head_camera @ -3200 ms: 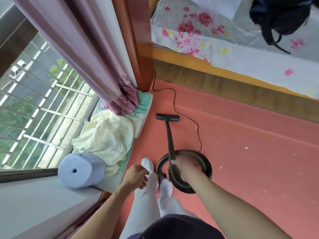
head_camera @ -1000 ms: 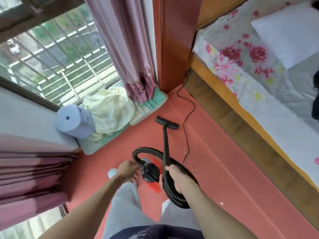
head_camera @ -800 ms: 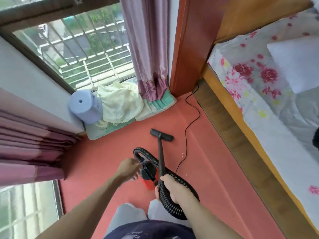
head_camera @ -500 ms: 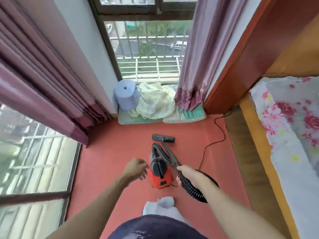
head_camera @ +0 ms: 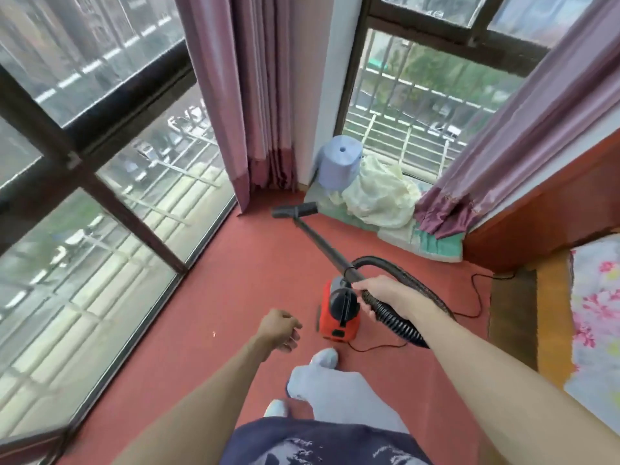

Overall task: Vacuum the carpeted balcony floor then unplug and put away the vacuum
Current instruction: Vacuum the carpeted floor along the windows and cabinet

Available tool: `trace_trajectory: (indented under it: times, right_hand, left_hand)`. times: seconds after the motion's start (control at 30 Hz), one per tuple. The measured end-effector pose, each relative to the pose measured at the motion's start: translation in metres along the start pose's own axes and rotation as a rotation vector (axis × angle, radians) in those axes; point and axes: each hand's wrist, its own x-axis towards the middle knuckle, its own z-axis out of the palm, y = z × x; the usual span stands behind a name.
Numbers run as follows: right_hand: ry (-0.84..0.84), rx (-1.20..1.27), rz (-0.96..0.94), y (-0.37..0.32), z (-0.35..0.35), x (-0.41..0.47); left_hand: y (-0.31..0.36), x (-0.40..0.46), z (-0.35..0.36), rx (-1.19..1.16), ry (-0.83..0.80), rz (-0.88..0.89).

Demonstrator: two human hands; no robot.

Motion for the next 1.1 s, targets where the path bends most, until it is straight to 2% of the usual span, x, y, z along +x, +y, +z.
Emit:
trace_trajectory:
  times: [0.23,0.37,0.47,0.63,0.73,0.8,0.93,1.1]
  right_hand:
    - [-0.115,-0.345,0.065,0.046,0.080,0.015]
    - [-0.196,-0.611,0.143,0.091,0.090,0.030]
    - [-0.231,-0.846,0.187,0.121,0.068,0.046]
    - [-0.194,-1.217,-0.019,0.144,-0.012,0.062]
    - [-0.200,-1.372,-0.013,0.142,-0.076,0.055]
    - [-0.196,-1.428,0.003,0.136,-0.113,0.054]
    - [-0.196,-1.378,0.092,0.116,-0.148,0.060]
    - [-0.209,-1.297,0.122,0.114,-0.119,0.065]
  left_hand:
    - [-0.060,-0.037,-0.008,-0.250,0.187,-0.069]
    - [-0.093,-0.062,0.018,-0.391,0.303,-0.129]
    - [-0.111,-0.084,0.051,-0.526,0.407,-0.206]
    - [-0.133,-0.103,0.135,-0.674,0.474,-0.339]
    - [-0.133,-0.105,0.188,-0.690,0.465,-0.378]
    - [-0.122,-0.102,0.212,-0.689,0.446,-0.363]
    - [-0.098,-0.097,0.249,-0.711,0.427,-0.297]
    - [-0.090,-0.108,0.275,-0.728,0.430,-0.277]
